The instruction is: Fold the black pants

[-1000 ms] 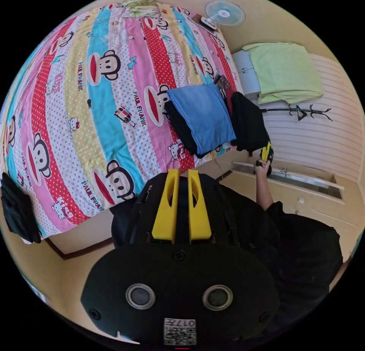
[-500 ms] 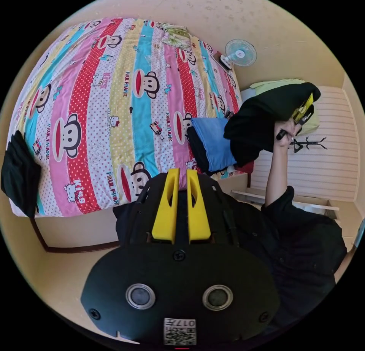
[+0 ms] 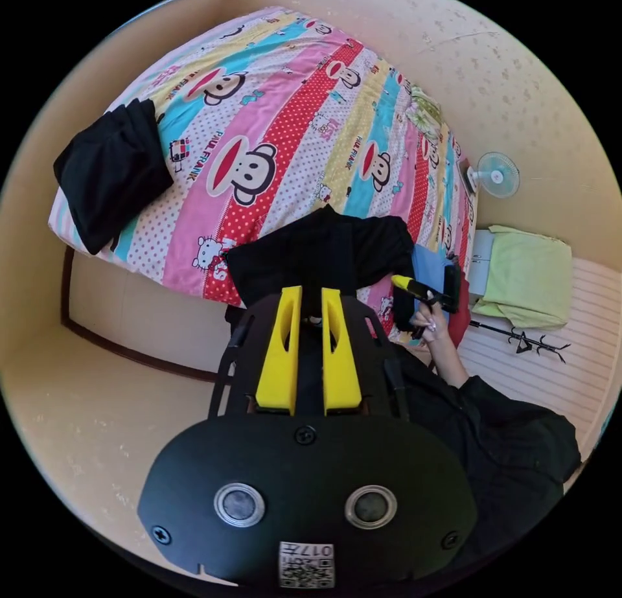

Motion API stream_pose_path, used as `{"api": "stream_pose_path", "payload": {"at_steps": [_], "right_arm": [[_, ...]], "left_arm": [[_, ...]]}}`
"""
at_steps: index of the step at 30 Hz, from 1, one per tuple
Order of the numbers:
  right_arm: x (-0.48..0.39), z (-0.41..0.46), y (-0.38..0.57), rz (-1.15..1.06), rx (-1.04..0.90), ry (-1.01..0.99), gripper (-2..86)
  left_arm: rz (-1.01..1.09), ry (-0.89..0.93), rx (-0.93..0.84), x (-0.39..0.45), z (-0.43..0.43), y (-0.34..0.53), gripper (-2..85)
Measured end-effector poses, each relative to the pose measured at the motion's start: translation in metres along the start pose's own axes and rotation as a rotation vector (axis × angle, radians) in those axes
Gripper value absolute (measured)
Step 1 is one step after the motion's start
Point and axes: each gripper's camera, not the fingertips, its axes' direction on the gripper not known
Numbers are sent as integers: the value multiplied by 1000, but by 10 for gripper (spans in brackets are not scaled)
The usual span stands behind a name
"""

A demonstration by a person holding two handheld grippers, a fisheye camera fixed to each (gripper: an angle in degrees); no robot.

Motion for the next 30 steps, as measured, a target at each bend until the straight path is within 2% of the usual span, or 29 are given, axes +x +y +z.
{"api": "stream_pose_path", "payload": {"at_steps": [3, 5, 10, 12, 18, 22, 24, 30], "right_arm": [[39, -28, 9, 191, 145, 304, 78], [61, -38, 13, 279, 232, 406, 88], [102, -28, -9, 369, 444, 410, 95], [108, -17, -26, 432, 495, 545, 95], [111, 19, -28, 503, 529, 753, 101], [134, 35, -13, 500, 583, 647, 115], [154, 43, -3, 545, 652, 567, 120], [192, 68, -6, 538, 649, 511, 116]], "left_arm": [[46, 23, -70, 8, 24, -20, 71], [106, 51, -116, 23, 40, -35, 75], [333, 52, -212, 95, 89, -79, 88], [415, 40, -244, 122, 112, -97, 92], [660, -20, -365, 224, 217, -151, 109], [710, -39, -343, 279, 292, -182, 133], [681, -36, -320, 293, 323, -194, 136], [581, -128, -395, 308, 426, -203, 151]]}}
